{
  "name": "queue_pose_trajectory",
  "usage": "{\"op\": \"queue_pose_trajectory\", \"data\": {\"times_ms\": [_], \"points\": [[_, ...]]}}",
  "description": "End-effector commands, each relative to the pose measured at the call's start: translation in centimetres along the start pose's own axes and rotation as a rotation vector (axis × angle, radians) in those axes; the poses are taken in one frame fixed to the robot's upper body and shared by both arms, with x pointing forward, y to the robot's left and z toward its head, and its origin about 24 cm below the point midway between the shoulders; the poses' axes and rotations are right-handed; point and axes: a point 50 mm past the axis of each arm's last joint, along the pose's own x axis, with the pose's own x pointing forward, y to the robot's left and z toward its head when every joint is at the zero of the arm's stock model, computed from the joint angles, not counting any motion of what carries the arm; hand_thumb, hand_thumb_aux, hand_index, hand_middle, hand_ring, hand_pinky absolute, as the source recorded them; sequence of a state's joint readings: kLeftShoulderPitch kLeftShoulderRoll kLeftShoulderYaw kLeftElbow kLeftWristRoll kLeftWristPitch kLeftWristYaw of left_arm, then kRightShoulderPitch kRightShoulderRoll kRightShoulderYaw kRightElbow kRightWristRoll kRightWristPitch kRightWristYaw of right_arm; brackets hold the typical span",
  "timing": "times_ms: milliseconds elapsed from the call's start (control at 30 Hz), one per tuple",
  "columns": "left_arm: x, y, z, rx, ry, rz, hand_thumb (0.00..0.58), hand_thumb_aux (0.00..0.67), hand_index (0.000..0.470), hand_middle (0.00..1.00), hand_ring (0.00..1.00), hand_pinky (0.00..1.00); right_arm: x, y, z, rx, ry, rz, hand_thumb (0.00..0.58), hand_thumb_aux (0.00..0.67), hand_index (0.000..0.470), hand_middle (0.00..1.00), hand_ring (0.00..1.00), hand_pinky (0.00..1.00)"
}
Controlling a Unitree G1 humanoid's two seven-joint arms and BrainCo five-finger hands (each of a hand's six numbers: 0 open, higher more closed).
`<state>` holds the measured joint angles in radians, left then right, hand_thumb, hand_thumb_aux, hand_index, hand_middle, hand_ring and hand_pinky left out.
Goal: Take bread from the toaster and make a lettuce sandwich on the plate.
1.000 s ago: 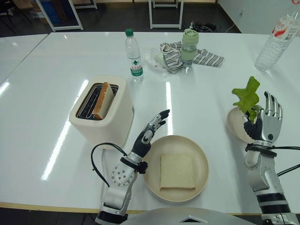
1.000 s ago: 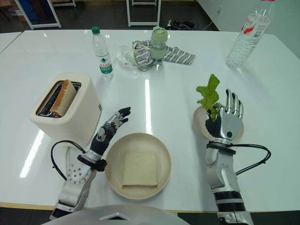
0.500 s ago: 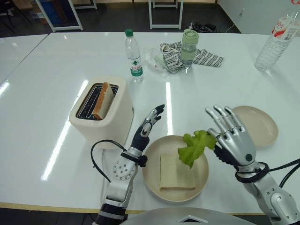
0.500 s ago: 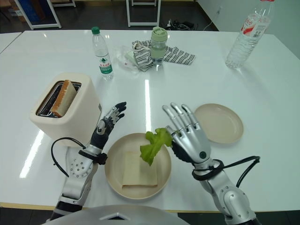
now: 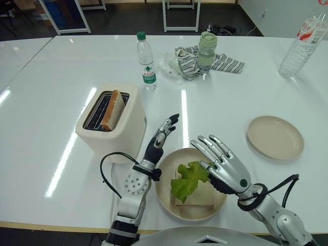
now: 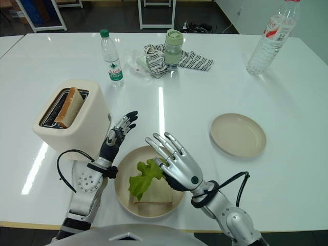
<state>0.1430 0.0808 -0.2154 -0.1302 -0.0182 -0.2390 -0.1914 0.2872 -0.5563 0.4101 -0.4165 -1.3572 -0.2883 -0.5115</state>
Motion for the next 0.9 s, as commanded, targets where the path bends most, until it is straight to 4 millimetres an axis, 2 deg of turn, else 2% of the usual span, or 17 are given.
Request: {"op": "queue_pose_trajectory", "data": {"times_ms": [33,367,567,900], "points": [[0.0,-0.1,-0.3,0.004,0.022,-0.008,0.000,0.000,0.000,0.00,0.00,0.00,0.2,0.8,0.2,0.002,-0.011,0.027,0.580,0.670,0.470,0.00,0.00,0.00],[-0.1,-0.1,-0.5,0.007,0.035,-0.018,0.000,0.000,0.000,0.00,0.00,0.00,0.5,1.7,0.5,0.022,-0.009,0.036,0.580,0.670,0.470,0.00,0.00,0.00],[-0.2,-0.1,-0.7,0.007,0.043,-0.022,0.000,0.000,0.000,0.00,0.00,0.00,-0.5,3.0,0.1,0.016,0.006,0.096,0.580,0.670,0.470,0.00,0.00,0.00],[-0.4,0.2,-0.7,0.018,0.055,-0.022,0.000,0.000,0.000,0.00,0.00,0.00,-2.2,3.0,-0.4,-0.026,-0.028,0.166,0.580,0.657,0.461,0.00,0.00,0.00]]}}
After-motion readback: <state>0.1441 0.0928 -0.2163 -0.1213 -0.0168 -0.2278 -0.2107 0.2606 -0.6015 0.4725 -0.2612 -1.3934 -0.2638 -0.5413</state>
